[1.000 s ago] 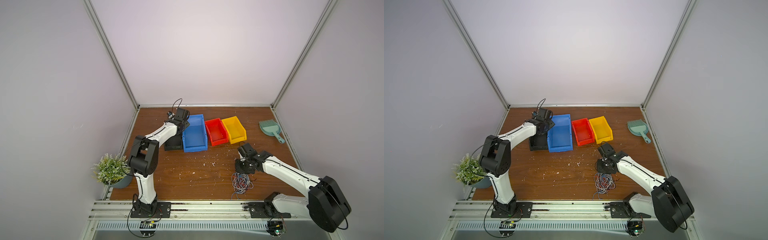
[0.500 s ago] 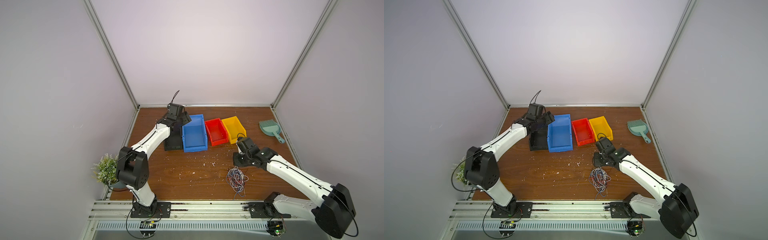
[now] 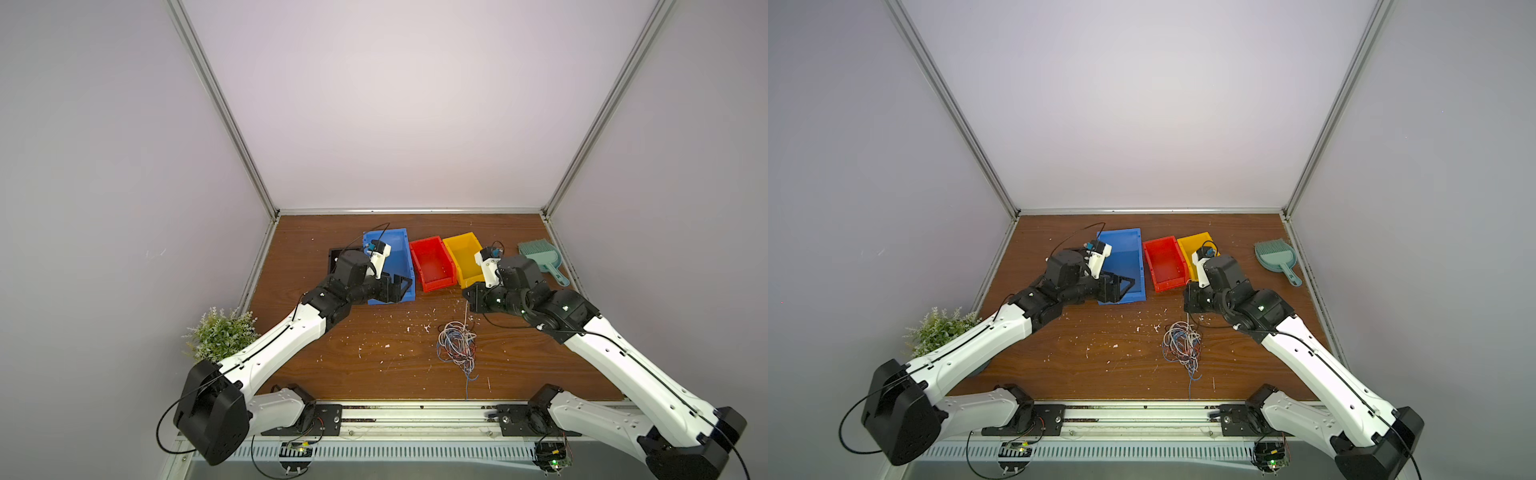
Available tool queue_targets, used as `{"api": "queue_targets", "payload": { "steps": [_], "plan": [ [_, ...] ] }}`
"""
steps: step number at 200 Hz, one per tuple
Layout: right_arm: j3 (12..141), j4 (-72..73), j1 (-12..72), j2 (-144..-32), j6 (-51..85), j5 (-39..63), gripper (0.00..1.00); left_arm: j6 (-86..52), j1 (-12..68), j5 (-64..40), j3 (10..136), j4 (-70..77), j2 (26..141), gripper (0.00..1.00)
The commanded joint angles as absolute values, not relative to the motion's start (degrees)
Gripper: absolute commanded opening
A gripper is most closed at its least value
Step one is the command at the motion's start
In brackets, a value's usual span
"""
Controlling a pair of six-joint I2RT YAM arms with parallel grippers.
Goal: Untangle and sort cables by color
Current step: Untie the cable.
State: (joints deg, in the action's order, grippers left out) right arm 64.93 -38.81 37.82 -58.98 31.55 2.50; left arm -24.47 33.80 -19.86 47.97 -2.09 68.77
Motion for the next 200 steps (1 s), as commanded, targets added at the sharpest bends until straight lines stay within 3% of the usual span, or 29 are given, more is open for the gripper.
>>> {"api": "queue_targets", "payload": {
  "steps": [1, 32, 96, 151, 200],
  "plan": [
    [70.6, -39.6, 38.1, -57.7, 29.5, 6.4, 0.0, -20.5, 37.3, -25.4, 45.5, 10.3, 66.6, 0.87],
    [74.9, -39.1, 38.1, -57.1, 28.7, 9.0, 0.0, -18.2, 42.4, -24.6, 42.2, 15.9, 67.6, 0.88],
    [76.7, -31.9, 38.1, -56.5, 29.7, 16.3, 0.0, -16.5, 45.0, -22.2, 36.2, 30.3, 70.9, 0.89],
    [72.9, -26.6, 38.1, -56.2, 32.8, 17.6, 0.0, -14.7, 49.7, -24.6, 35.7, 35.4, 78.4, 0.9],
    [73.9, -26.6, 38.2, -56.2, 32.9, 16.9, 0.0, -15.8, 51.5, -25.0, 33.0, 39.4, 78.1, 0.89]
  ]
}}
